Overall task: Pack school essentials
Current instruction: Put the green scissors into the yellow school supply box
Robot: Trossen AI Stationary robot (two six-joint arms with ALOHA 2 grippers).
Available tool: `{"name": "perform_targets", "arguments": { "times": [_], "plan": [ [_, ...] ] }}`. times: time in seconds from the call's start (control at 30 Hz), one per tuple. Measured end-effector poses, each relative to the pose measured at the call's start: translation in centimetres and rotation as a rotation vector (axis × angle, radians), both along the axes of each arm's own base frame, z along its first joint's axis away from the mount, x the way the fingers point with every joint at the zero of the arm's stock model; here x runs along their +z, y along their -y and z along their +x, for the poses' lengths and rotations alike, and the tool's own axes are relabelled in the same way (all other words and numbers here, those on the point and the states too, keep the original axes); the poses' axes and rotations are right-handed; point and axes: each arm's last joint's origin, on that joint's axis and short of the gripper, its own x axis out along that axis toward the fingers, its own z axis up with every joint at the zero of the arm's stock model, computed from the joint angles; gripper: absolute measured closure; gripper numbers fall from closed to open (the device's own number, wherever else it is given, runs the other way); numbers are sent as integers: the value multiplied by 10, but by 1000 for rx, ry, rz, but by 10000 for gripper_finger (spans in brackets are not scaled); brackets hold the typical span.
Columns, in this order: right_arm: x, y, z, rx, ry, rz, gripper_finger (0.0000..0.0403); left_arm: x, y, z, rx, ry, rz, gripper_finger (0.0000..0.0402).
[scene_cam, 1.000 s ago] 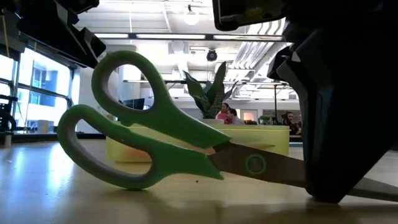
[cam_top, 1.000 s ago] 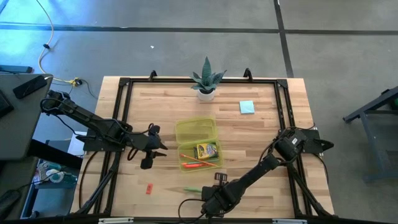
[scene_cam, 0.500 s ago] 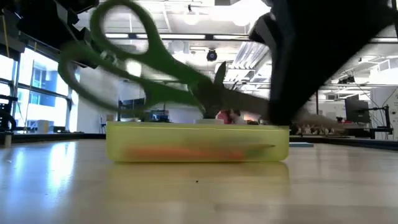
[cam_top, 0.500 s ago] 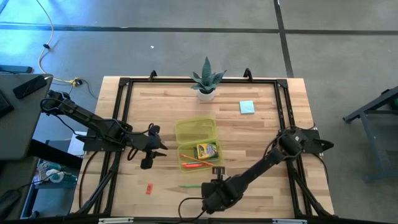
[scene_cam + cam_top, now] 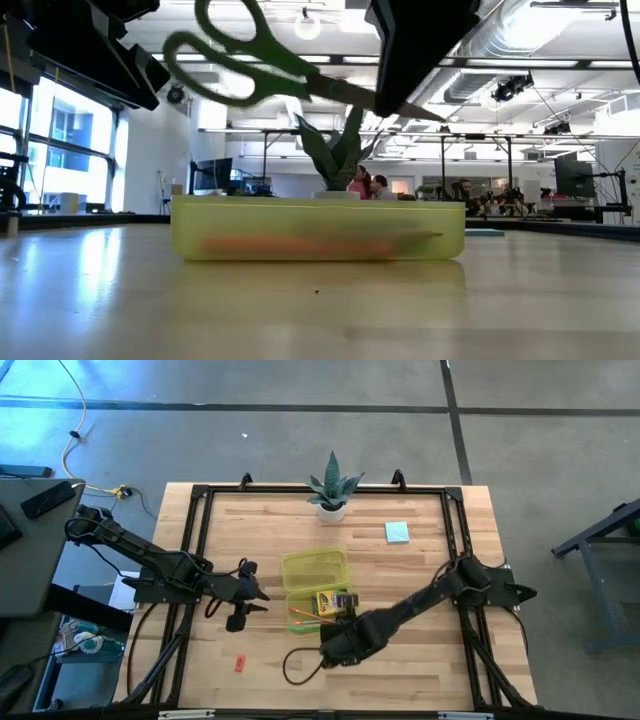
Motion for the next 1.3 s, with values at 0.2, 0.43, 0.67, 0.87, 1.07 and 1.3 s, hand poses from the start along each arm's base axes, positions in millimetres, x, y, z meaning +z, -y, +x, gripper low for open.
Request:
{"name": "perform_targets", "arguments": {
  "times": [0.2, 0.43, 0.67, 0.87, 1.07, 1.3],
  "plan": [
    [19, 32, 1, 4, -28, -23, 403, 0, 0, 0, -1, 0, 1, 282],
    [1, 70, 4, 20, -87, 215, 403, 0, 0, 0, -1, 0, 1, 282],
    [-23, 99, 4, 45, -89, 553, 403, 0, 0, 0, -1, 0, 1, 282],
    [-43, 123, 2, 7, -113, 699, 403, 0, 0, 0, -1, 0, 1, 282],
    [-54, 142, 5, -60, -72, 861, 403, 0, 0, 0, -1, -1, 1, 282],
    [-63, 148, 5, -126, -58, 967, 403, 0, 0, 0, -7, 0, 8, 282]
  ]
}}
